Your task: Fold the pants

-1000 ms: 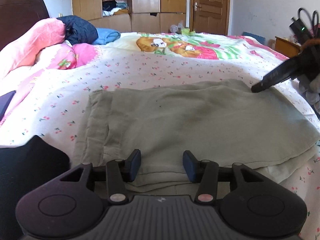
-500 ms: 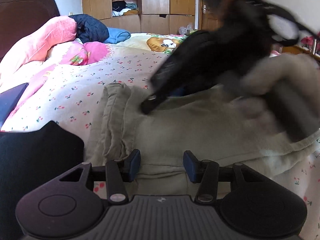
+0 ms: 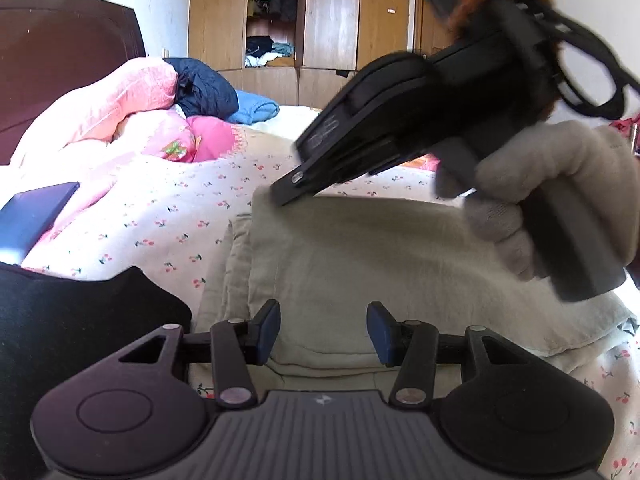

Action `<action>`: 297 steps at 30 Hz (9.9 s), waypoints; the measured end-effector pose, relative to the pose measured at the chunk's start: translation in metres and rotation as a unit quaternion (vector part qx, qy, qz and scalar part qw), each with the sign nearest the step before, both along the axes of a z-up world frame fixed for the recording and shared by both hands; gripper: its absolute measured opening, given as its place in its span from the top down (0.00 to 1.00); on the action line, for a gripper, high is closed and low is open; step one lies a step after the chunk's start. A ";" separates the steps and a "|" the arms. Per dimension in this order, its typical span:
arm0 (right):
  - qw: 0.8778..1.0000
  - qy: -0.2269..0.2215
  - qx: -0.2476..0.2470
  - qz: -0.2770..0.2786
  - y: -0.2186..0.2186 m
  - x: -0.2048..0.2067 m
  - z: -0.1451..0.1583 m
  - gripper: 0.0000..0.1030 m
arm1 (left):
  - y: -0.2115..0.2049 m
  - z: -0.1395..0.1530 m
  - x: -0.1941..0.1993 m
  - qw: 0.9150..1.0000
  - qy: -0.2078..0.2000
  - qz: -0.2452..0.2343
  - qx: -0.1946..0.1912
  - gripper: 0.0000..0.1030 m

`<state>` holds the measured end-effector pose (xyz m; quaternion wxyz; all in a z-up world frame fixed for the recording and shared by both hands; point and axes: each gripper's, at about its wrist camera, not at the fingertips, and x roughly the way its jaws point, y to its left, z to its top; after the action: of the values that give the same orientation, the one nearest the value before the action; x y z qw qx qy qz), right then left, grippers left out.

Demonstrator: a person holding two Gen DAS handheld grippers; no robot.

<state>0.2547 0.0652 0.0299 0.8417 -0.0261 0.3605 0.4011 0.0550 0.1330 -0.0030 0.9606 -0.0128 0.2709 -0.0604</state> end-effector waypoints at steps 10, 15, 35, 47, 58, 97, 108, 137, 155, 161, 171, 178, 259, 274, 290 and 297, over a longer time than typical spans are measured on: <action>0.997 0.015 0.006 -0.072 -0.020 0.014 -0.024 0.87 | -0.015 -0.016 0.018 0.997 0.056 -0.020 0.046 0.39; 0.979 0.026 0.037 -0.197 -0.155 -0.026 -0.003 0.75 | -0.015 -0.010 0.015 0.998 0.053 -0.004 0.026 0.39; 0.877 0.242 0.260 -0.324 -0.328 -0.089 -0.091 0.68 | -0.105 -0.002 0.037 0.990 0.051 -0.111 0.072 0.38; 0.887 0.195 0.273 -0.318 -0.316 -0.091 -0.044 0.93 | -0.120 -0.011 0.036 0.984 0.059 -0.129 0.108 0.37; 0.947 0.145 0.193 -0.212 -0.164 -0.046 0.045 0.93 | -0.029 0.007 0.021 0.997 0.033 -0.058 0.041 0.37; 0.969 0.102 0.073 -0.211 0.009 -0.015 0.020 0.95 | 0.056 0.018 -0.029 0.998 -0.027 -0.021 -0.046 0.35; 0.973 0.101 0.036 -0.204 0.053 -0.023 -0.022 0.77 | 0.067 0.014 -0.043 0.999 -0.003 0.001 -0.043 0.35; 0.942 0.125 0.075 -0.301 -0.140 -0.047 -0.036 0.59 | 0.046 -0.009 0.057 0.993 0.108 -0.030 0.020 0.30; 0.906 0.203 0.210 -0.307 -0.168 0.052 -0.054 0.92 | 0.029 -0.012 0.063 0.990 0.109 -0.065 0.059 0.27; 0.926 0.192 0.151 -0.288 -0.153 0.072 -0.054 0.97 | 0.031 -0.015 0.062 0.991 0.108 -0.056 0.054 0.21; 0.935 0.149 0.170 -0.275 -0.166 0.074 -0.029 0.92 | 0.041 -0.006 0.063 0.989 0.126 -0.057 0.055 0.21; 0.950 0.146 0.139 -0.237 -0.179 -0.005 -0.025 0.67 | 0.046 0.009 0.063 0.988 0.115 -0.058 0.087 0.21; 0.941 0.097 0.090 -0.311 -0.308 -0.032 -0.022 0.68 | -0.077 0.011 0.152 0.987 0.124 -0.097 -0.044 0.64; 0.939 0.020 0.073 -0.334 -0.291 0.000 -0.043 0.71 | -0.162 0.003 0.202 0.989 0.037 -0.126 0.064 0.56; 0.930 0.032 0.083 -0.356 -0.285 -0.128 -0.039 0.69 | -0.141 0.008 0.100 0.991 0.036 -0.120 0.051 0.45; 0.925 0.050 0.091 -0.366 -0.281 -0.143 -0.032 0.68 | -0.146 0.010 0.078 0.993 0.056 -0.091 0.047 0.45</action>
<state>0.1117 -0.2157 -0.0024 0.9097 0.2040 0.3484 0.0972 0.1330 -0.0128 0.0072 0.9341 0.0536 0.3264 -0.1343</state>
